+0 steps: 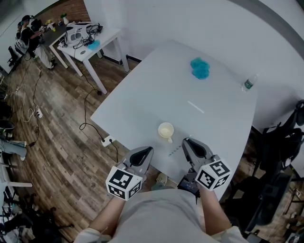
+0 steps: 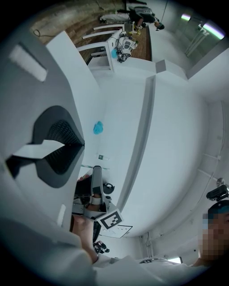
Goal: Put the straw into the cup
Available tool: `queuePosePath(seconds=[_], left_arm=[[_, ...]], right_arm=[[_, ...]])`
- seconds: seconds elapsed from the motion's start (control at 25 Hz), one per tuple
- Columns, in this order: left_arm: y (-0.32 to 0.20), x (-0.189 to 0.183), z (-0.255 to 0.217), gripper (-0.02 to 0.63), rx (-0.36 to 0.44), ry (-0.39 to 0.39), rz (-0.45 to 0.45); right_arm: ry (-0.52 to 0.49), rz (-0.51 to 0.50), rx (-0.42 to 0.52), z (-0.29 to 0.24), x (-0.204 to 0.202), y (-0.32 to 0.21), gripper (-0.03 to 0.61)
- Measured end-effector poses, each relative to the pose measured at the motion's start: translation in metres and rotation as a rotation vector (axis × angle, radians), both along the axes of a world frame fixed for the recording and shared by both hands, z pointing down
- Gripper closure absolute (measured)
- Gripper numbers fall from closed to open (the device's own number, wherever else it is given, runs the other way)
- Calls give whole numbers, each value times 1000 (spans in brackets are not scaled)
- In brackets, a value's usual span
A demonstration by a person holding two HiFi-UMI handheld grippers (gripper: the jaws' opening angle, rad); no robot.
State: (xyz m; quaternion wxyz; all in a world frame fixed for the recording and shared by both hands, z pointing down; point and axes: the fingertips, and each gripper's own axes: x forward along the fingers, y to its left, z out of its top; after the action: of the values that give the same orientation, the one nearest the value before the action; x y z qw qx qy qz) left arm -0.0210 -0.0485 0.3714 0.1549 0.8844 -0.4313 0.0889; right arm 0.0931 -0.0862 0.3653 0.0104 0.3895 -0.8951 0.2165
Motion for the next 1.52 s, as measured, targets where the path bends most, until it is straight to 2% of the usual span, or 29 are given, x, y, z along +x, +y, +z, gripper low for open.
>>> queuePosePath(seconds=[0.36,0.56,0.88,1.52], left_arm=[[-4,1,-1,595,-4,-26,-11],[-6,-11,3,595,-20,-29,-8],[-25,-15,2,595,-17,-44,63],[-71,-24,15,595,-53,-18,98]], right_arm=[[-16,-2,-9,-1,6,-12,549],[-9,15,-11,0,0,-16,549],[-13,83,-17,-2,1,-30,549],[-19,169,-38,5,6,-66,549]])
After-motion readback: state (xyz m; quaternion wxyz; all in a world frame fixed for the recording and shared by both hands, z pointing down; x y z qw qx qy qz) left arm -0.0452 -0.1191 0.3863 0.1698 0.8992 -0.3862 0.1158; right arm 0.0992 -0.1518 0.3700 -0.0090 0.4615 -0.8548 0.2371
